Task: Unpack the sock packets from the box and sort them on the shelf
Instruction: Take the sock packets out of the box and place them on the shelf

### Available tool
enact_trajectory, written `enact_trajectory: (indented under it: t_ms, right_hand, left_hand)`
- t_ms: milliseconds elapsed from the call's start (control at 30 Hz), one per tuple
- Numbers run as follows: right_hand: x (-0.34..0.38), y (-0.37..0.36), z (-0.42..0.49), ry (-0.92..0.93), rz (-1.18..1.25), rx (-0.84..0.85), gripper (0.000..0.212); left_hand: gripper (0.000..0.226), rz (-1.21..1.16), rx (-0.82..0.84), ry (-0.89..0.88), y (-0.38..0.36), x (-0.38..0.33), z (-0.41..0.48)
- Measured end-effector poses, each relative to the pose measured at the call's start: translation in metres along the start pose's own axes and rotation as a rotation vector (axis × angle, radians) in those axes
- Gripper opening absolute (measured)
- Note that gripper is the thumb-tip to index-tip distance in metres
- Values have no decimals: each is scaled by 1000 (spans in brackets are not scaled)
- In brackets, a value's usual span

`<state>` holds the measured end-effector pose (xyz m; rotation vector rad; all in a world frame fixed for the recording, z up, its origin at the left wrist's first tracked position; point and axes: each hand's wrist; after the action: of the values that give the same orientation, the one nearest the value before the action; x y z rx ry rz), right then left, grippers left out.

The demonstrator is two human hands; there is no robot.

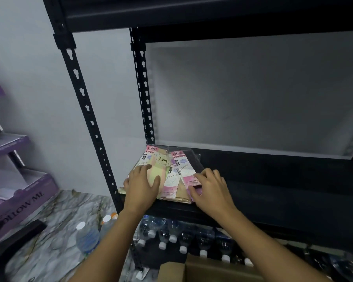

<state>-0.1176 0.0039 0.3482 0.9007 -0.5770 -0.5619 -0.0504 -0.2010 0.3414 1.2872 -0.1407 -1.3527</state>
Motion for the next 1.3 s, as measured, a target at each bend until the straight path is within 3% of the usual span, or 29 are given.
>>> enact_trajectory:
  t_ms: [367,733,933,1300]
  right_hand:
    - [-35,41,-126,-125,87,-120,40]
    - [-103,-3,-289,-375,51,204,51]
    - [-134,-31,-330,-397,26,333,33]
    - [-149,-79,-336,-349,-30,565,41]
  left_hand:
    - [35,-209,120,-144,1,-15,-126]
    - [45,-150,596,-98,-98,-16,-246]
    - [44,2,834,-120,-143,0,-275]
    - [51,7,945,-62,-197,23,-285]
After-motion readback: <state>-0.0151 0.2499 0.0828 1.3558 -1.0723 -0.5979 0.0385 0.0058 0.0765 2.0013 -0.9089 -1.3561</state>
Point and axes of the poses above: each hand's wrist, its own z-axis towards the middle knuckle, its own y-axis out of the back of the hand, x = y × z, and after that the axes turned 4 degrees about y, right-handed
